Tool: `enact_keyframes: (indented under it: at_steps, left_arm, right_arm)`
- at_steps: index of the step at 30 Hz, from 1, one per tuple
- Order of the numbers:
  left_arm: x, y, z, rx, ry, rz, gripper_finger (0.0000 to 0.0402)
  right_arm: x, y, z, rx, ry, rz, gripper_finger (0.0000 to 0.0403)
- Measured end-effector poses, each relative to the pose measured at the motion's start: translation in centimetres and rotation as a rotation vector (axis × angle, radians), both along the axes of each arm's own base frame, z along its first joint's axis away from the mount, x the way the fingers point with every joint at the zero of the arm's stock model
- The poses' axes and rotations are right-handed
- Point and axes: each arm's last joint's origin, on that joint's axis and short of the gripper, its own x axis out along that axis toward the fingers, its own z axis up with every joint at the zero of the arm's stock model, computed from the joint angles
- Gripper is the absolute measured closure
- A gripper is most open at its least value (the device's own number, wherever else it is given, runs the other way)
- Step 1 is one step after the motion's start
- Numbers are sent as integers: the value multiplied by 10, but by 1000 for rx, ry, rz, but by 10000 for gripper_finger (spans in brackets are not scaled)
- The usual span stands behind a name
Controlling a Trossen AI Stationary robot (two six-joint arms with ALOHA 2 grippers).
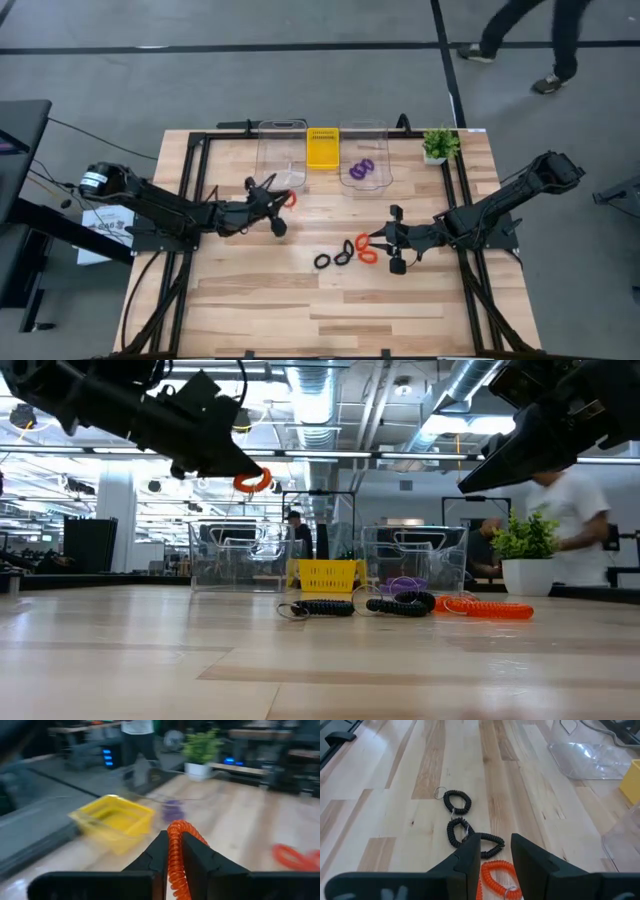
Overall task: Sort spring keychains
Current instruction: Put the top left orange spring keychain into the left transparent bin
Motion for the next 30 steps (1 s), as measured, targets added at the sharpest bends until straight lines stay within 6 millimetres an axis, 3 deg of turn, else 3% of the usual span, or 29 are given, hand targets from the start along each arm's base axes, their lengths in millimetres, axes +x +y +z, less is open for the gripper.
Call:
enact_keyframes:
  at_steps: [10, 30]
  left_arm:
    - [1, 37, 0, 24, 20, 145, 361]
    - [-8, 100, -2, -48, 11, 214, 361]
  right_arm:
    - [1, 1, 2, 11, -26, 0, 304]
    - [1, 1, 2, 11, -28, -1, 304]
